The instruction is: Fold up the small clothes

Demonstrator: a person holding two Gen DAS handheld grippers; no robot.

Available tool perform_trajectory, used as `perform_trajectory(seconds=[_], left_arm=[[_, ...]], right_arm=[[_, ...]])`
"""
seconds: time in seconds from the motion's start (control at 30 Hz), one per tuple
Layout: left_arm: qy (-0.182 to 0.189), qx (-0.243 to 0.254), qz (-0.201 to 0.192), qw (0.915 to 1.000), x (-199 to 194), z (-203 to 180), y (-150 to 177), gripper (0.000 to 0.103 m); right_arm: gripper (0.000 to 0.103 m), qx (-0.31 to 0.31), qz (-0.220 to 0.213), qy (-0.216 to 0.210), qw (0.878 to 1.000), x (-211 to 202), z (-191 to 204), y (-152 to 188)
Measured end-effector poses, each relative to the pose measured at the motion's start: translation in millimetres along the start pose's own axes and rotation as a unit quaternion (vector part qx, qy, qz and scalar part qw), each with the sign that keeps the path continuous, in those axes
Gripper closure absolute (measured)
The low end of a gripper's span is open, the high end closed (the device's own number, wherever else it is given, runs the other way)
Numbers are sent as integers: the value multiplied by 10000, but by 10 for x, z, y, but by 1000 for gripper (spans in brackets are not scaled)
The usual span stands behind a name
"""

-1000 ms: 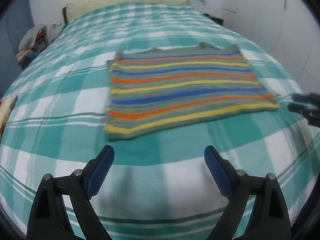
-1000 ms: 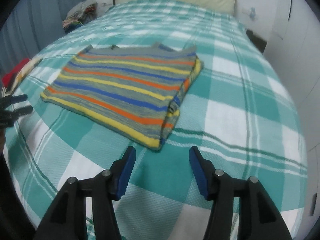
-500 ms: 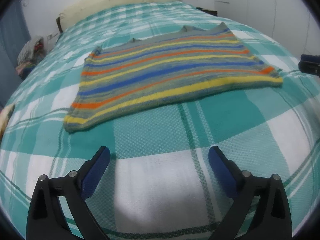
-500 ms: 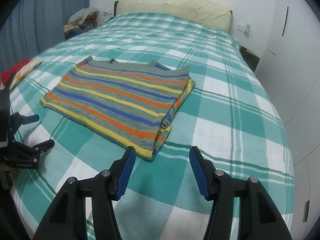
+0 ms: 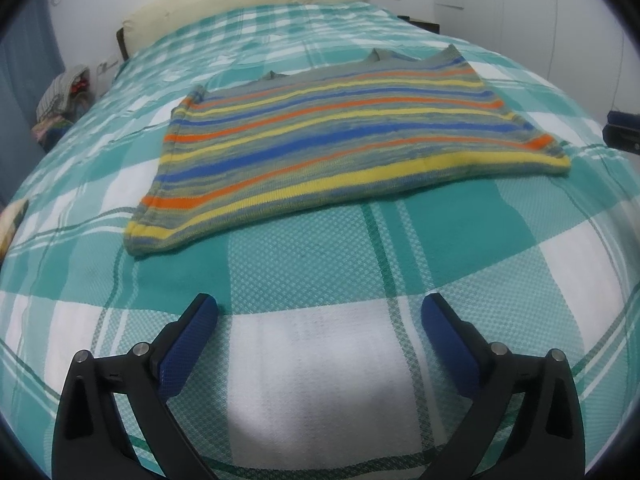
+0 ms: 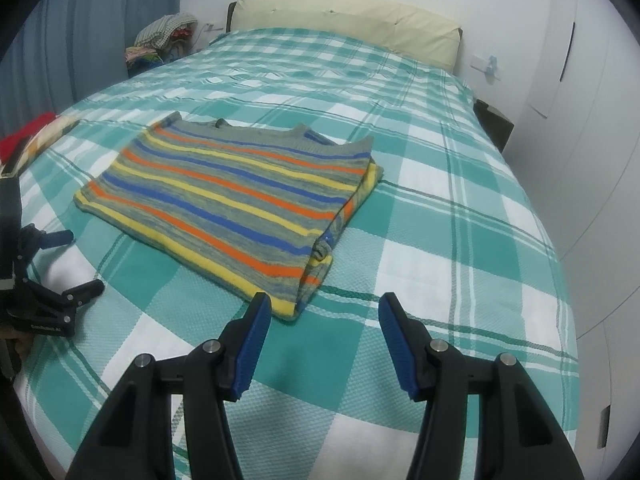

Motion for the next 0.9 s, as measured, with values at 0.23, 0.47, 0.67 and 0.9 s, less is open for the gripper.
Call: perform_trajectory(seconds=[0.23, 0.47, 0.67, 0.9], left_arm=[[-12, -3, -5, 10000, 4, 2, 4, 0], [-105, 362, -280, 9989, -227, -177, -91, 2], [782, 989, -486, 9908, -387, -911, -380, 2], [1353, 1398, -409, 9800, -21, -1735, -770, 3]], right_arm=[[47, 4, 12, 43, 10000, 10, -35, 19], [47, 211, 56, -55, 9997, 37, -131, 44], [47, 1102, 128, -417, 9929, 168, -514, -5], [47, 2051, 524, -1770, 9612, 706, -775, -367]])
Point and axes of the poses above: each gripper's, at about its wrist camera, not at the fingertips, and x roughly the way its jaws point, z to its left, y to its underside, the point moved 8 cm from there along x, roughly the way its jaws point, and after that the axes turned 1 degree about -z, right-handed, at the moved point
